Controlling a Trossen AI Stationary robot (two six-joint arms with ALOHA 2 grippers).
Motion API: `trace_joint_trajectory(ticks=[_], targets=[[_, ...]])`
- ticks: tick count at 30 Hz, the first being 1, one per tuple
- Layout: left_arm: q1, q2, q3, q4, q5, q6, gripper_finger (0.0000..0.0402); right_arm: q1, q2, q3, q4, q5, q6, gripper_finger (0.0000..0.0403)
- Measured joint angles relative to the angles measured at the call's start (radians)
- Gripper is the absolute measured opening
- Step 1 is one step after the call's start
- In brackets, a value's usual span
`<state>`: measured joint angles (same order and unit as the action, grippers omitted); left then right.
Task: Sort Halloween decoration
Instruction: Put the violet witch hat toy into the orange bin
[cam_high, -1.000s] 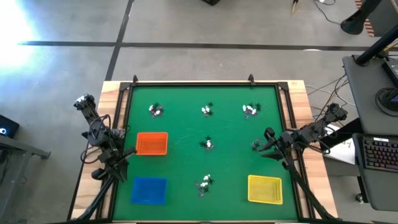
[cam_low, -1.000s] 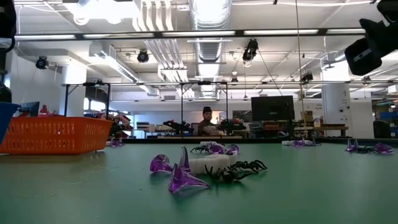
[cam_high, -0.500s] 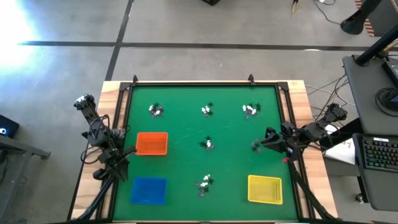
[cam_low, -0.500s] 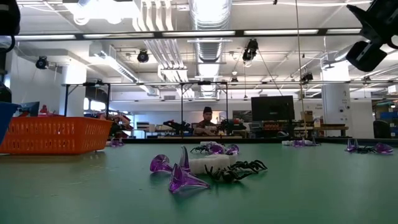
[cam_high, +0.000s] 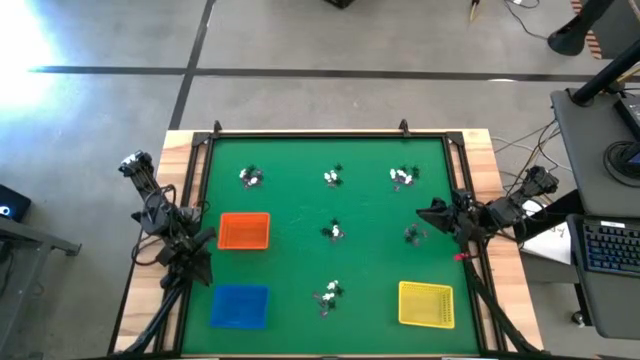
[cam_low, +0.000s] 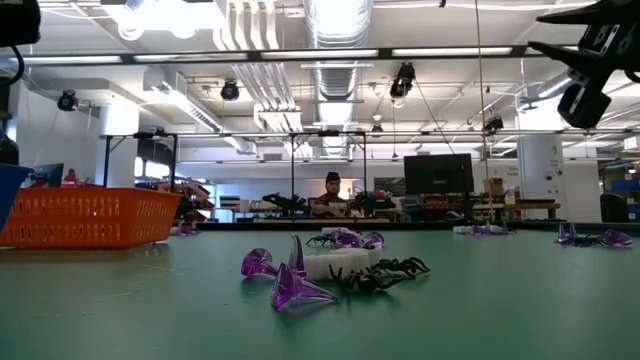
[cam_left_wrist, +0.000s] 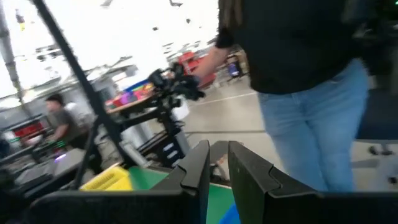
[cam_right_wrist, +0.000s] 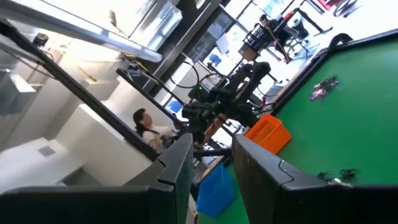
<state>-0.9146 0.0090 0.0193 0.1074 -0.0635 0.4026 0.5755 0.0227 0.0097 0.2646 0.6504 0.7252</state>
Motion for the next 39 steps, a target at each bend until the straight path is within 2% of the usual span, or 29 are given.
trace_joint_trajectory(ticks=[5,7,14,17,21,26,33,39], targets=[[0.000,0.000,0.000,-0.003,0.105,-0.004,0.0041,0.000,0.000,0.000,0.002,0.006,0.068,0.0105],[0.000,0.000,0.000,0.020,0.099,-0.025,0.0041,0.000,0.000,0.000,0.002,0.007,0.089,0.0105],[0.001,0.000,0.000,0.187,-0.181,-0.088,0.0041,0.000,0.000,0.000,0.002,0.010,0.092,0.0105],[0.001,0.000,0.000,0.211,-0.266,-0.090,0.0041,0.000,0.000,0.000,0.000,0.051,0.058,0.0105],[0.001,0.000,0.000,0.214,-0.271,-0.108,0.0041,0.000,0.000,0.000,-0.002,0.110,0.017,0.0105],[0.001,0.000,0.000,0.242,-0.284,-0.103,0.0041,0.000,0.000,0.000,-0.004,0.117,0.001,0.0105],[0.001,0.000,0.000,0.328,-0.287,-0.337,0.0041,0.000,0.000,0.000,-0.005,0.162,0.004,0.0105],[0.004,0.000,0.000,0.359,-0.311,-0.308,0.0041,0.000,0.000,0.000,-0.005,0.187,0.007,0.0105]])
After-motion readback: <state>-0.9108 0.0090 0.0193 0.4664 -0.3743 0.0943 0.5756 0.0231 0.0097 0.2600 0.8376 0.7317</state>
